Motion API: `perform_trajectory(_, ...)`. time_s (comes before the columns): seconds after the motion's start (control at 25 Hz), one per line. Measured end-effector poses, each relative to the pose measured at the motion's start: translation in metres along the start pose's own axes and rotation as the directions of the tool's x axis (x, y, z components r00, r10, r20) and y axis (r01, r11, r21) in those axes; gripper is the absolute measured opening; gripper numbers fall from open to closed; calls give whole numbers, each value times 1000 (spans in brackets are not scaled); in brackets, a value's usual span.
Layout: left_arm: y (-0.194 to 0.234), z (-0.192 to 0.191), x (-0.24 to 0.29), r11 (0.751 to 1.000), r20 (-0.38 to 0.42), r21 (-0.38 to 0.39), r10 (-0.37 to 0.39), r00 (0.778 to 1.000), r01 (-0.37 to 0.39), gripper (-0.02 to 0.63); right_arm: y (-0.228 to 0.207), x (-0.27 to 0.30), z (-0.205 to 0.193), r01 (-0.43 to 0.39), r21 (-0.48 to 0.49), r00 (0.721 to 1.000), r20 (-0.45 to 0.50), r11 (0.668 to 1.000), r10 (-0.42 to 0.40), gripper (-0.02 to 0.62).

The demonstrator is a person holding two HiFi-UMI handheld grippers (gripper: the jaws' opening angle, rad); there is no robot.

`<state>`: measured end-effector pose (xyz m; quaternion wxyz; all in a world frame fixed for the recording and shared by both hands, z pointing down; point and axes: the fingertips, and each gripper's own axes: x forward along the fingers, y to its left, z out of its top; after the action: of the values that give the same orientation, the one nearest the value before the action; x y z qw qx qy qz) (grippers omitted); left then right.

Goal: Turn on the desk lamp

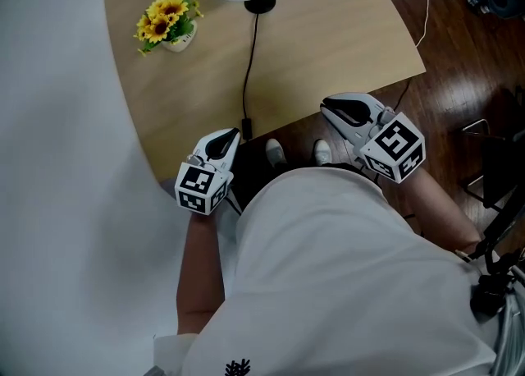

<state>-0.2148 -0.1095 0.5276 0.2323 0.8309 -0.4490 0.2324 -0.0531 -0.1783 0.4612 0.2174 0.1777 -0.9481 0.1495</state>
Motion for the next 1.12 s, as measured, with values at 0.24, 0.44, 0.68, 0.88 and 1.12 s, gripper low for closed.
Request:
perform_trajectory(0.24, 6, -50, 34, 999, -195, -3, -43, 980, 43, 19, 0, 12, -16, -8, 23, 998, -62, 1000, 9, 31)
perform_trajectory(0.44, 10, -80, 51, 998, -305, 14, -55, 951, 62, 18, 0, 12, -27, -6, 43, 995, -95, 999, 10, 31)
perform_trajectory(0.68, 19, -103, 63, 996, -370, 45, -51, 928, 73, 18, -2, 10, -35, 8, 60, 994, -113, 998, -1, 31)
perform_trajectory(0.88, 15, -110, 68, 996, -402, 30, -68, 913, 88, 18, -4, 8, -39, 16, 66, 993, -120, 998, -8, 31)
perform_trajectory(1.12, 13, -115, 70, 995, -424, 21, -79, 902, 97, 18, -6, 5, -43, 24, 75, 992, -126, 997, -14, 31)
